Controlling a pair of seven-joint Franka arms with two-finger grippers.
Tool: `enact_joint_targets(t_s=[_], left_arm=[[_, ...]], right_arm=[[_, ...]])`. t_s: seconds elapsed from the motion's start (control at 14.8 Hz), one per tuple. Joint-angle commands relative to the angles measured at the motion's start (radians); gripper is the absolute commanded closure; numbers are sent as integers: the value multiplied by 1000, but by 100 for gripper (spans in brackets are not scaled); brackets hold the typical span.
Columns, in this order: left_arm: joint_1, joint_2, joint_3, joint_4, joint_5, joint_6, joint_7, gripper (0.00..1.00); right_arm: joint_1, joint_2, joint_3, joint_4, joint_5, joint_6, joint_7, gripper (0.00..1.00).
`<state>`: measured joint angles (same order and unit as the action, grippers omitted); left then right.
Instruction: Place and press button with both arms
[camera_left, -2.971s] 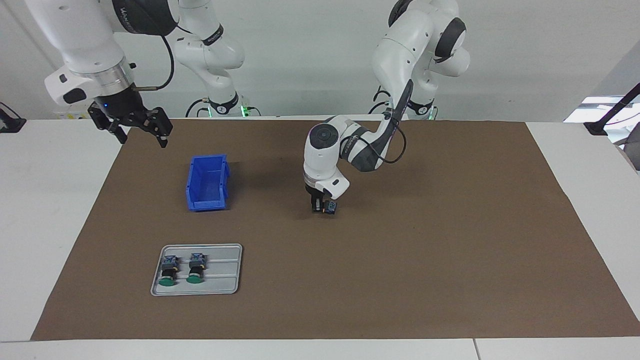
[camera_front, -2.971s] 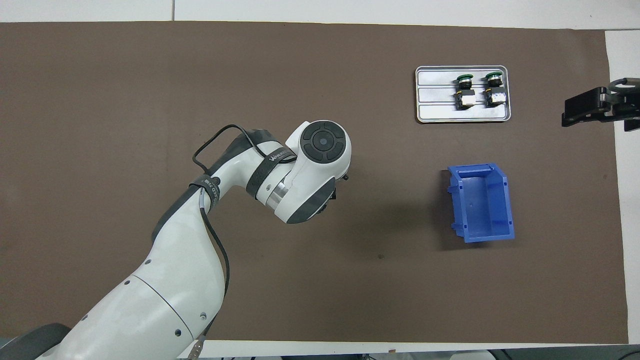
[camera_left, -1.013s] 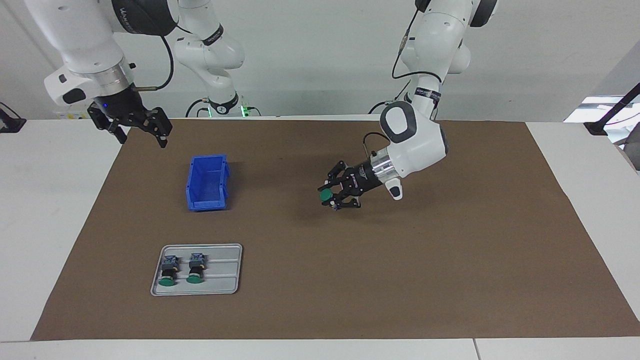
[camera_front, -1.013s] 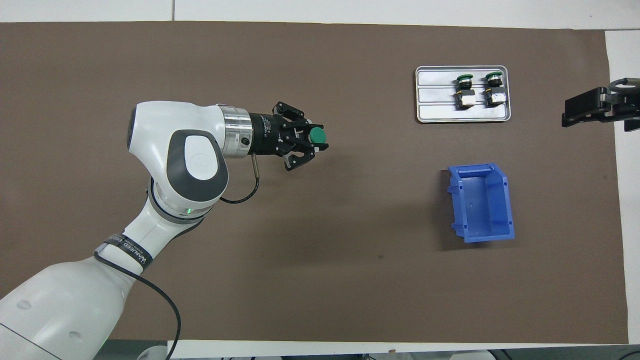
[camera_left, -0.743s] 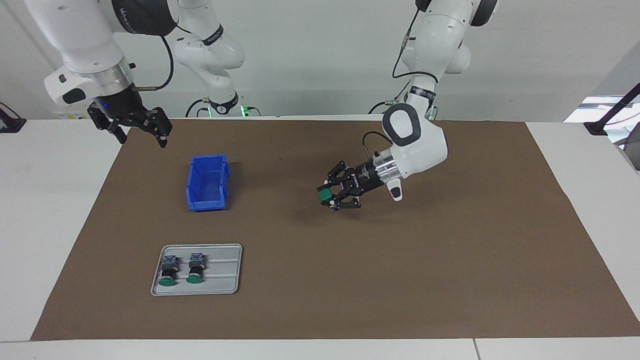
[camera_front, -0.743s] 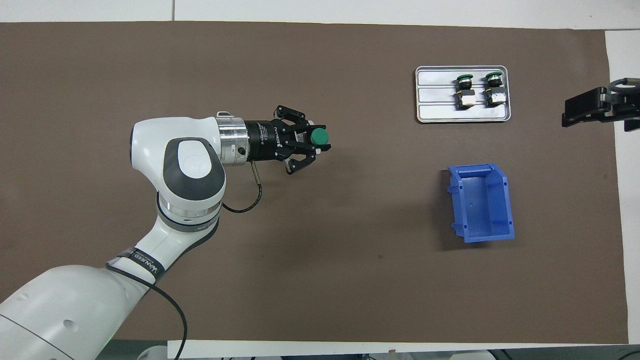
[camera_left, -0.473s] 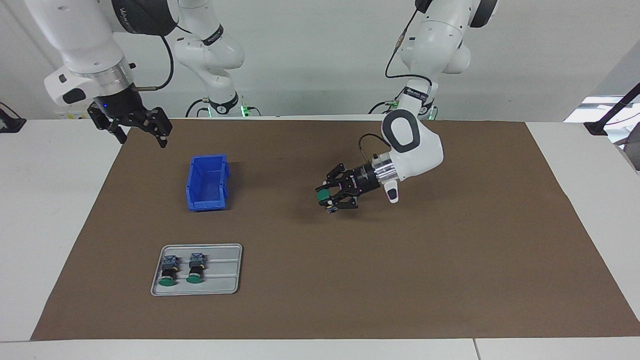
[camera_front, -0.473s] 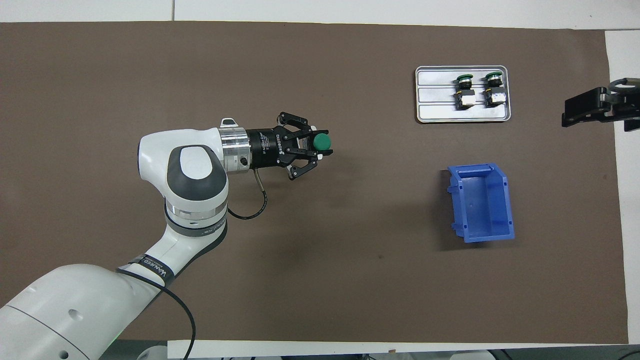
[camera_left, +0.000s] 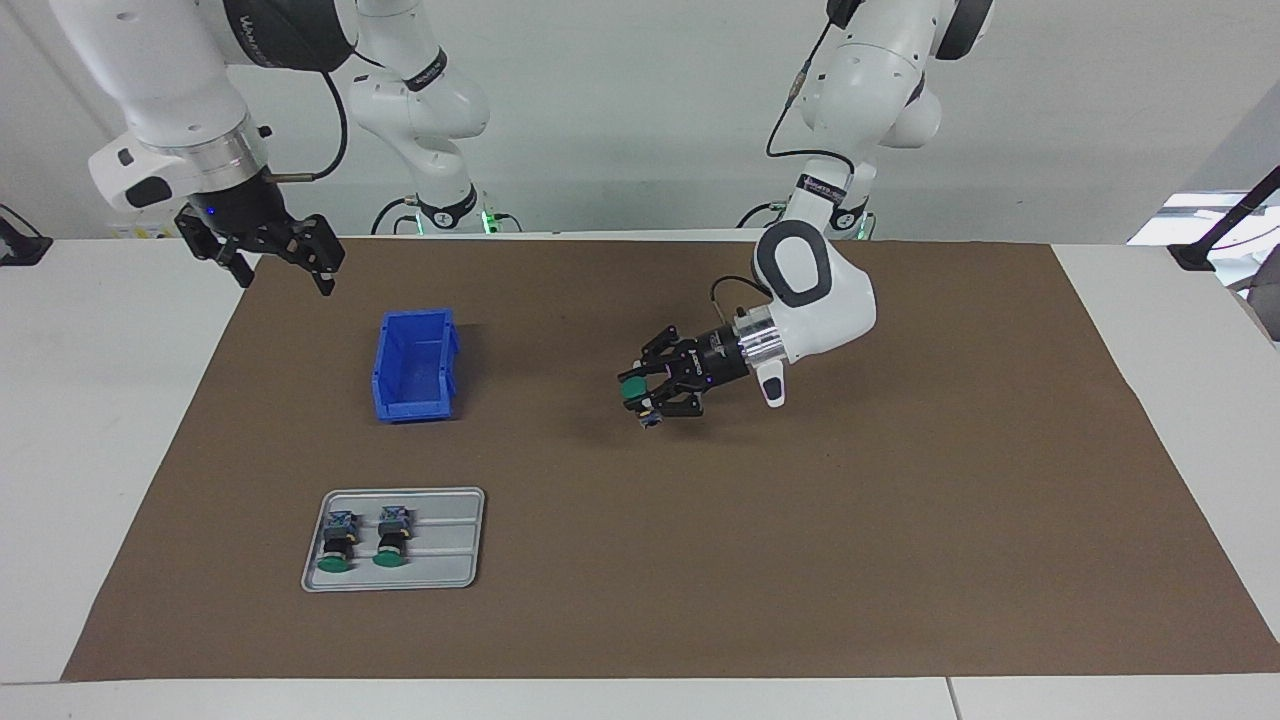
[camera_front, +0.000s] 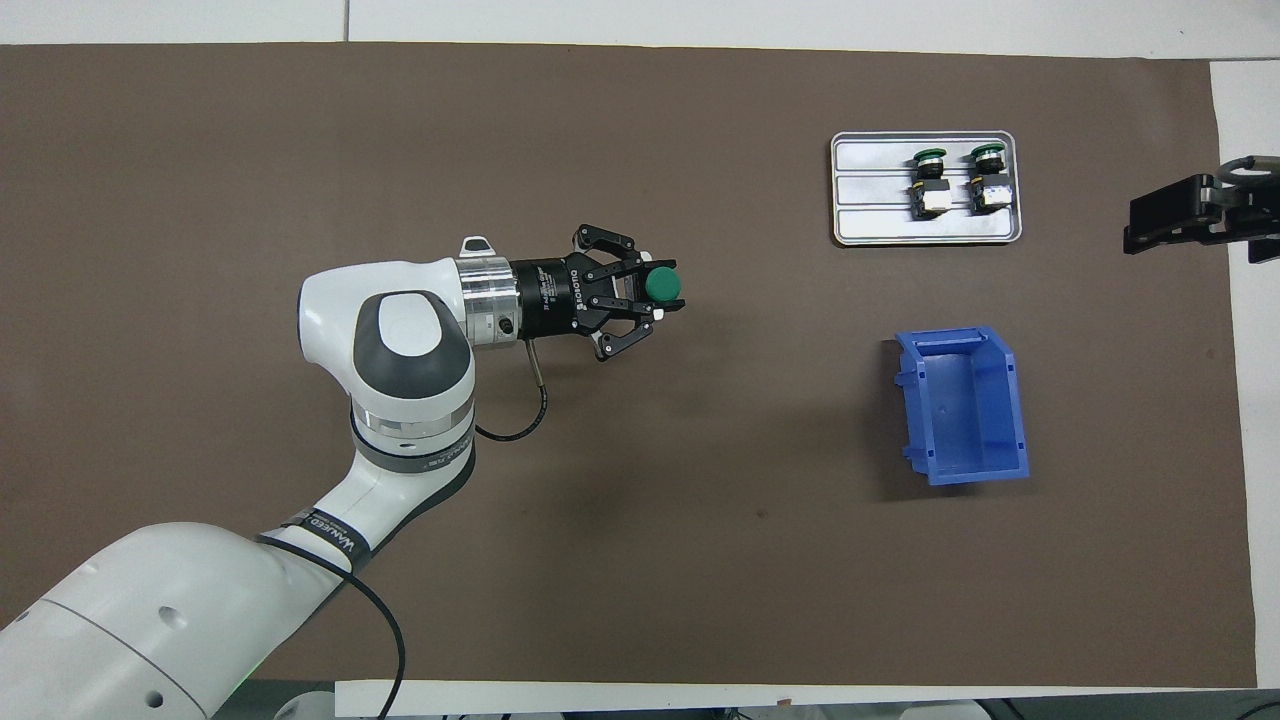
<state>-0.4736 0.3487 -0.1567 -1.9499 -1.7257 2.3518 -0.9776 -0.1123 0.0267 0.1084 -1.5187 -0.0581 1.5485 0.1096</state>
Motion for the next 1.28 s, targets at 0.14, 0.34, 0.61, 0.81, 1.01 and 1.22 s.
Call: enact_joint_targets(t_s=[0.14, 0.34, 0.61, 0.81, 1.01, 1.22], left_arm=[[-19, 27, 6, -21, -141, -54, 97, 100], [-36, 26, 5, -30, -187, -74, 99, 100], [-19, 70, 6, -60, -287, -204, 123, 100], [-14, 98, 8, -61, -287, -250, 172, 100], [-17, 107, 8, -64, -288, -247, 203, 100], [-22, 107, 8, -83, -293, -224, 206, 100]], right_arm=[[-12, -21, 7, -21, 0, -7, -24, 1], [-12, -21, 7, -21, 0, -7, -24, 1], [-12, -21, 7, -21, 0, -7, -24, 1], [-12, -21, 7, -21, 0, -7, -24, 1], [-12, -21, 7, -21, 0, -7, -24, 1], [-12, -21, 7, -21, 0, -7, -24, 1]])
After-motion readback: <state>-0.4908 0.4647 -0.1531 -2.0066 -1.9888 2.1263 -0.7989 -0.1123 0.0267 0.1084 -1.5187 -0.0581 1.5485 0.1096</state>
